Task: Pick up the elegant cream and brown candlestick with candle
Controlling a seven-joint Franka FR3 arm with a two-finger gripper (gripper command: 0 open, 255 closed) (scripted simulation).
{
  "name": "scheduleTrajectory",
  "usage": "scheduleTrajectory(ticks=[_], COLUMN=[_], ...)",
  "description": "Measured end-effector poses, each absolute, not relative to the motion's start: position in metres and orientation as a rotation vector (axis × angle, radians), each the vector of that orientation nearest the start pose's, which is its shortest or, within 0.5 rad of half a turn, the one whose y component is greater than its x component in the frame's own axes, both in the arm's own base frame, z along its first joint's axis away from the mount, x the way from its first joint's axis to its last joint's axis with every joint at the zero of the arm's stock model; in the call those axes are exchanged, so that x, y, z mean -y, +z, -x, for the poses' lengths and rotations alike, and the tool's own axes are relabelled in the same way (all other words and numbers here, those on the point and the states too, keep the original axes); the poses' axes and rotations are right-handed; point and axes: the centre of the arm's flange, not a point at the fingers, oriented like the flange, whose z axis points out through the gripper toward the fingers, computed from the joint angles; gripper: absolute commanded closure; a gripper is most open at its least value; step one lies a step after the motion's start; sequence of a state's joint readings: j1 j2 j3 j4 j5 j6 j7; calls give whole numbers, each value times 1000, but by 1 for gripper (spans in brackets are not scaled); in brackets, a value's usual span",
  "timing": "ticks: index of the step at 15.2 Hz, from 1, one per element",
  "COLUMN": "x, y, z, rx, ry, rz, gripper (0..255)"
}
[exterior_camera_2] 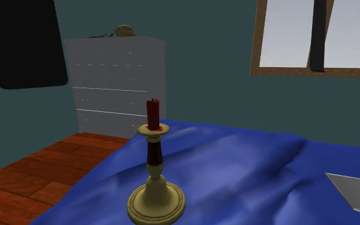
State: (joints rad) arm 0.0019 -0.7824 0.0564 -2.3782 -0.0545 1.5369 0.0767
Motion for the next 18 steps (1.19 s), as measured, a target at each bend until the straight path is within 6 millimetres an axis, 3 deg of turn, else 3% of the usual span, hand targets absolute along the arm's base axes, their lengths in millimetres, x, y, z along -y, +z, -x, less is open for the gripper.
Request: scheduleTrajectory(ticks=[2,4,14,18], x=[-19,-29,-91,-117], y=[576,572,542,531], z=[-307,-325,-424,-473], rx=[-59,-61,-72,-77], ry=[85,78,34,15], rz=[3236,3230,3191,3175], gripper=[0,0,0,0])
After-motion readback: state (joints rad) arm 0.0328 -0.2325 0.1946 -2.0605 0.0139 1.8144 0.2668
